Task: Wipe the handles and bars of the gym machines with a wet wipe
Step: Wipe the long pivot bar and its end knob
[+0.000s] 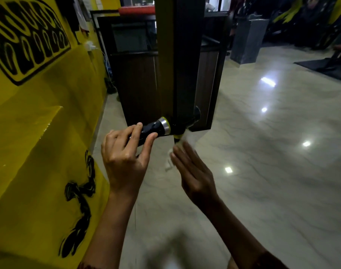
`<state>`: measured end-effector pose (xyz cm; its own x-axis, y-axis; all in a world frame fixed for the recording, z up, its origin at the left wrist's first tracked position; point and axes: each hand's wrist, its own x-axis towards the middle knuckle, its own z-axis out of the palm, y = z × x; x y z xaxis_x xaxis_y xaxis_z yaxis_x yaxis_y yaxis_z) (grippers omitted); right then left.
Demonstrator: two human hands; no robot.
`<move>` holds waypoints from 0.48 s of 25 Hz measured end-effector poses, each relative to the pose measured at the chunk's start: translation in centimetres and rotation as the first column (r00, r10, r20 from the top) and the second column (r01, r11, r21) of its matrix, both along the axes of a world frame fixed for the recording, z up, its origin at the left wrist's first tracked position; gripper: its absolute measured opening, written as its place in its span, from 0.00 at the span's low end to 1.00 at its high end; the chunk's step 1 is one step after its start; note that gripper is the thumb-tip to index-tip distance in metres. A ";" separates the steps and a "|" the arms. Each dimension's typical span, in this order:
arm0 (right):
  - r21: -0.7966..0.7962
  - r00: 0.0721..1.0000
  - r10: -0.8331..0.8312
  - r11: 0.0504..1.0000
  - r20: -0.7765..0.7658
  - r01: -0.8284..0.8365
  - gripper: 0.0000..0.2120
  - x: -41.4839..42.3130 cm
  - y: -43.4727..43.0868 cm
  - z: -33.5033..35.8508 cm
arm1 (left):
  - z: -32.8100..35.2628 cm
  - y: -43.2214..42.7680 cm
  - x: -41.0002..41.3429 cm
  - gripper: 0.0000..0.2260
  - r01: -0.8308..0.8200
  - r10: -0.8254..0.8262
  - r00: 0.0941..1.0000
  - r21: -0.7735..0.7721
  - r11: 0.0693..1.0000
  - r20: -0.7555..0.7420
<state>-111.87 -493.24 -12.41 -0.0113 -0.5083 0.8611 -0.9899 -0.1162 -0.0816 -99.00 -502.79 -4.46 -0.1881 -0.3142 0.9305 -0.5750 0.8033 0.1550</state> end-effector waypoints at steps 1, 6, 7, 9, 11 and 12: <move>0.015 0.999 -0.036 0.999 -0.009 0.036 0.16 -0.1 -1.1 0.4 | 0.0 0.0 0.1 0.15 0.000 0.000 1.000 -0.006 1.000 0.002; 0.090 0.980 -0.154 0.982 -0.126 0.166 0.11 0.2 0.3 -4.4 | 0.1 -0.2 0.3 0.16 -0.007 0.008 0.999 -0.021 1.000 0.039; 0.126 0.981 -0.151 0.978 -0.126 0.166 0.12 0.4 1.4 -5.8 | 0.1 -0.2 0.2 0.16 -0.008 0.009 0.999 -0.020 1.000 0.038; 0.208 0.987 -0.132 0.967 -0.094 0.150 0.12 0.8 3.9 -8.7 | 0.1 -0.2 0.1 0.16 -0.007 0.007 1.000 -0.016 1.000 0.026; 0.182 0.992 -0.128 0.976 0.020 0.122 0.13 0.7 5.8 -10.0 | 0.0 -0.1 0.1 0.16 -0.003 0.003 1.000 -0.006 1.000 0.016; 0.123 0.987 -0.123 0.986 0.100 0.110 0.13 0.2 6.1 -9.5 | 0.0 -0.1 0.1 0.16 -0.004 0.004 1.000 -0.001 1.000 0.012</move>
